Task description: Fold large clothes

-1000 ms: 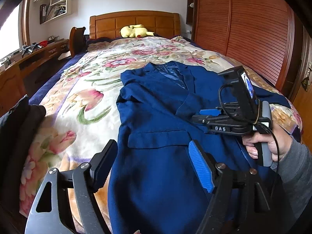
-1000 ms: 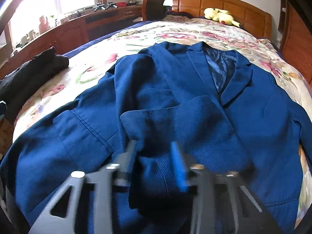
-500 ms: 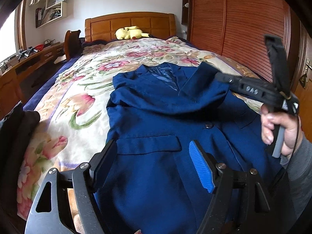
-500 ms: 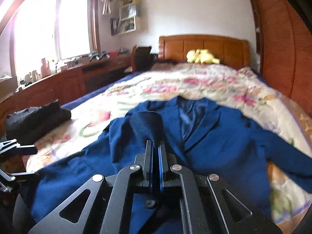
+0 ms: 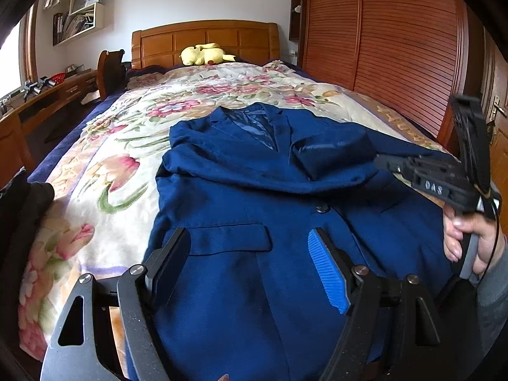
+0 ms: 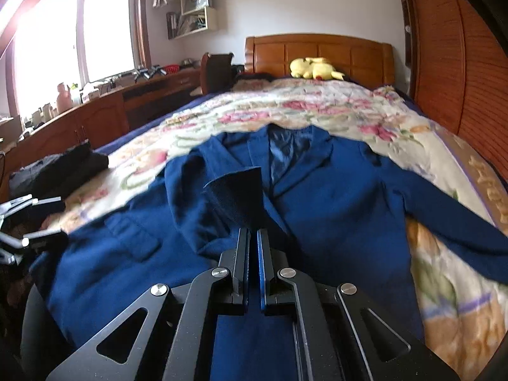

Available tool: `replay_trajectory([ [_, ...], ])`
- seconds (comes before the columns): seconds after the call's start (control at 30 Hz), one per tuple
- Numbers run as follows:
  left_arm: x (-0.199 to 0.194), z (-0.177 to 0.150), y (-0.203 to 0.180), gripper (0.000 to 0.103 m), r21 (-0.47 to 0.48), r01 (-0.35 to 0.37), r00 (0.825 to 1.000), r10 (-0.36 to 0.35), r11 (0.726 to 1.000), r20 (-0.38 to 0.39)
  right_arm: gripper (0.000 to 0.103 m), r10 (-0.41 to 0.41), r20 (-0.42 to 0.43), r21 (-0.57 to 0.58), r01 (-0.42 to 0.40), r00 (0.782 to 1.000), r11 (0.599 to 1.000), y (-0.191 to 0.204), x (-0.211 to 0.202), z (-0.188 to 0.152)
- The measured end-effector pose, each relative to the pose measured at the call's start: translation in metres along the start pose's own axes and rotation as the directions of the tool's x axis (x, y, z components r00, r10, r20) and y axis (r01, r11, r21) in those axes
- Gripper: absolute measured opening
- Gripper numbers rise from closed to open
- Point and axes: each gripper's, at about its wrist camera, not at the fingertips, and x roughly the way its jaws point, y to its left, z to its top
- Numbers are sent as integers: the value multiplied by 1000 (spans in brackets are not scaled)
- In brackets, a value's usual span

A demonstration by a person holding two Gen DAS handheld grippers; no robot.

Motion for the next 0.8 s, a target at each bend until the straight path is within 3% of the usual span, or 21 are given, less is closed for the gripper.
replay_trajectory([
  [0.23, 1, -5, -14, 77, 1, 4, 1000, -4, 1000, -12, 4, -37, -56, 17, 38, 998, 999, -20, -15, -5],
  [0.4, -3, -7, -19, 77, 6, -1, 1000, 1, 1000, -6, 4, -11, -52, 32, 12, 999, 999, -21, -21, -1],
  [0.47, -6, -9, -19, 77, 5, -6, 1000, 6, 1000, 0, 11, 19, -44, 27, -18, 999, 999, -18, -20, 2],
  [0.53, -8, -10, -17, 77, 2, -10, 1000, 10, 1000, 3, 38, 69, -55, 16, -69, 996, 998, -7, -15, 8],
  [0.6, -11, -11, -13, 77, -6, -14, 1000, 14, 1000, 9, 51, 106, -53, -6, -107, 993, 994, 6, -9, 12],
  [0.7, -16, -15, -3, 77, -24, -18, 1000, 19, 1000, 10, 52, 156, -85, -46, -160, 984, 986, 34, 11, 25],
  [0.8, -21, -22, 8, 77, -36, -29, 1000, 29, 999, 1, 52, 228, -165, -53, -239, 960, 969, 58, 42, 33],
])
